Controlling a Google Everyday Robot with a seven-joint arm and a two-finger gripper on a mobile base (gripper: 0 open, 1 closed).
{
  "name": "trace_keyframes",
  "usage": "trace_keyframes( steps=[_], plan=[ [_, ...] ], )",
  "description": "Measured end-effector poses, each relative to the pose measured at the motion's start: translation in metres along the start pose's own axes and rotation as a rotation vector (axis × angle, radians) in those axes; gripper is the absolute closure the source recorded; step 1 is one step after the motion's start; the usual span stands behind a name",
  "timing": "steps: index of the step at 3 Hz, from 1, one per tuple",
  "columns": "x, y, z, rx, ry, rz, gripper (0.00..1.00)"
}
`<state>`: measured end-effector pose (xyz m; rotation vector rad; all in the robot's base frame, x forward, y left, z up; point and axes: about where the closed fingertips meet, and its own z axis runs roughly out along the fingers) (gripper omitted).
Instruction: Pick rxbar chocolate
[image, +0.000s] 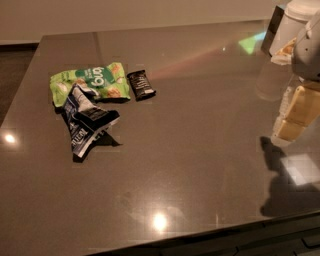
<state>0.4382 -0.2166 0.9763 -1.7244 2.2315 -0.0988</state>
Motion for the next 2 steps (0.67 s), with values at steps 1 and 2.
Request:
trace_keyframes(
  steps=[1, 2],
  plan=[
    [0.0, 0.0, 0.0, 0.0, 0.0, 0.0, 0.0],
    [-0.0089, -0.0099, 0.0051, -0.005, -0.039, 0.002, 0.0]
  ],
)
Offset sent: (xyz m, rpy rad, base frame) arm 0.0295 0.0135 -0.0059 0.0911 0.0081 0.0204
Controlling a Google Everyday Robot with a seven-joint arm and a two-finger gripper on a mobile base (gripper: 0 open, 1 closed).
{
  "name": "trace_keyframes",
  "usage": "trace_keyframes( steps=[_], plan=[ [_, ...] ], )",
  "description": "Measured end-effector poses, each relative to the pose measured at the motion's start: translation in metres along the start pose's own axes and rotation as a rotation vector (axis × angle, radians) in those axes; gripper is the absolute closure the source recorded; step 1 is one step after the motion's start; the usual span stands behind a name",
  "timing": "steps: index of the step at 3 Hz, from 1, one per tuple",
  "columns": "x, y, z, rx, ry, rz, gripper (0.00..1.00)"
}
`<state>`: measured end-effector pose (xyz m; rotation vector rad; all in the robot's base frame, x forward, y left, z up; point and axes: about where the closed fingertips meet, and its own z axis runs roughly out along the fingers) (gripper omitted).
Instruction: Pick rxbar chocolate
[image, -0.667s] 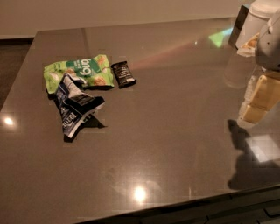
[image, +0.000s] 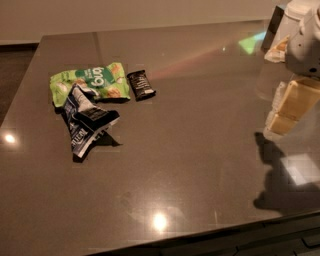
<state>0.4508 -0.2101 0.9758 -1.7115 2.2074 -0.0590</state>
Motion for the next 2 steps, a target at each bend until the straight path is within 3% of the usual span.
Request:
trace_keyframes(
  steps=[2],
  plan=[
    [-0.045, -0.036, 0.033, -0.004, -0.101, 0.013, 0.0]
  ],
)
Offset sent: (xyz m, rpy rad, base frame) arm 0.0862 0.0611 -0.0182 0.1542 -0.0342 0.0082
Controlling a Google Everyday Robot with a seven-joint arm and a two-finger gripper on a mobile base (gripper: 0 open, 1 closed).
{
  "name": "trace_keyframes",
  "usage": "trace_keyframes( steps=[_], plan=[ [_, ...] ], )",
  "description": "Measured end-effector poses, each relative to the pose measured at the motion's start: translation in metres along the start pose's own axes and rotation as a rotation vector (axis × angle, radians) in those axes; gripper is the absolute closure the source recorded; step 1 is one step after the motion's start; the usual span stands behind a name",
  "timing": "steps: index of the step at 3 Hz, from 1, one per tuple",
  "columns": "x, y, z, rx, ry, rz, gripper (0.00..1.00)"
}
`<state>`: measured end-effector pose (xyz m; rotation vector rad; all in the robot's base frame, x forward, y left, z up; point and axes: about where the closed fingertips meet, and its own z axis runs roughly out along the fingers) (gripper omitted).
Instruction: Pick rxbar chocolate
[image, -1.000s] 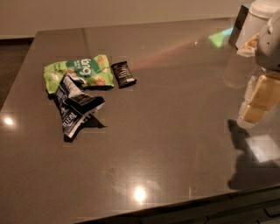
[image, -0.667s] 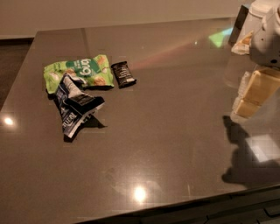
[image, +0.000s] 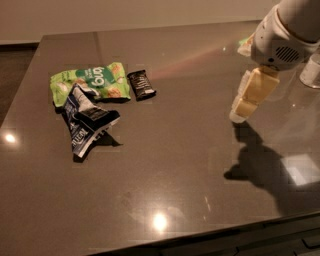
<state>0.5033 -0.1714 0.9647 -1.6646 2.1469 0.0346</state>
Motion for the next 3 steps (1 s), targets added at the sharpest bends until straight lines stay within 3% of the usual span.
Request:
trace_keyframes(
  steps=[3],
  plan=[
    [-0.06, -0.044, 0.069, 0.005, -0.089, 0.049, 0.0]
  ],
)
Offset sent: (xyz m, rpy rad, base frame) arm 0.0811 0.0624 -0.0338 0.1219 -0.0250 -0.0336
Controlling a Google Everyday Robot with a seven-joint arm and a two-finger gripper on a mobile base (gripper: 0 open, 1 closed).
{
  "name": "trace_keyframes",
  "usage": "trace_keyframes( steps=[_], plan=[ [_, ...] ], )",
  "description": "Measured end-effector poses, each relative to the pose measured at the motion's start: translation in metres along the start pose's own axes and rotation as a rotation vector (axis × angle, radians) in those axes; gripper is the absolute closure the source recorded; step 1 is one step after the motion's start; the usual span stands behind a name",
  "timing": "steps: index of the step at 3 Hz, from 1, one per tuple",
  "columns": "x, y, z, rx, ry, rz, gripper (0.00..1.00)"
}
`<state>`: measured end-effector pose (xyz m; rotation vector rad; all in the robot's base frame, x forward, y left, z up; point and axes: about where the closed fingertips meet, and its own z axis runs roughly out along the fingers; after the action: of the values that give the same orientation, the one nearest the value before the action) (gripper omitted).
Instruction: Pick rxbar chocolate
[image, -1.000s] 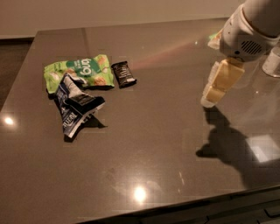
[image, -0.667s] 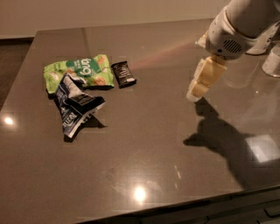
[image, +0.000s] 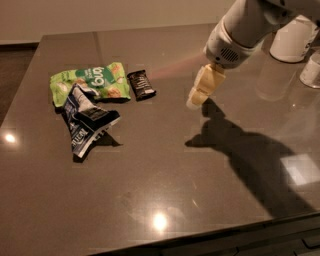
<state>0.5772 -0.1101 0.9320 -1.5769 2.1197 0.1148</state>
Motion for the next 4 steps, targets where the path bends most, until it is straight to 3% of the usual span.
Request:
trace_keyframes(
  steps=[1, 4],
  plan=[
    [-0.016, -0.01, 0.026, -0.024, -0.014, 0.019, 0.0],
    [-0.066, -0.005, 0.082, -0.12, -0.088, 0.04, 0.0]
  ],
)
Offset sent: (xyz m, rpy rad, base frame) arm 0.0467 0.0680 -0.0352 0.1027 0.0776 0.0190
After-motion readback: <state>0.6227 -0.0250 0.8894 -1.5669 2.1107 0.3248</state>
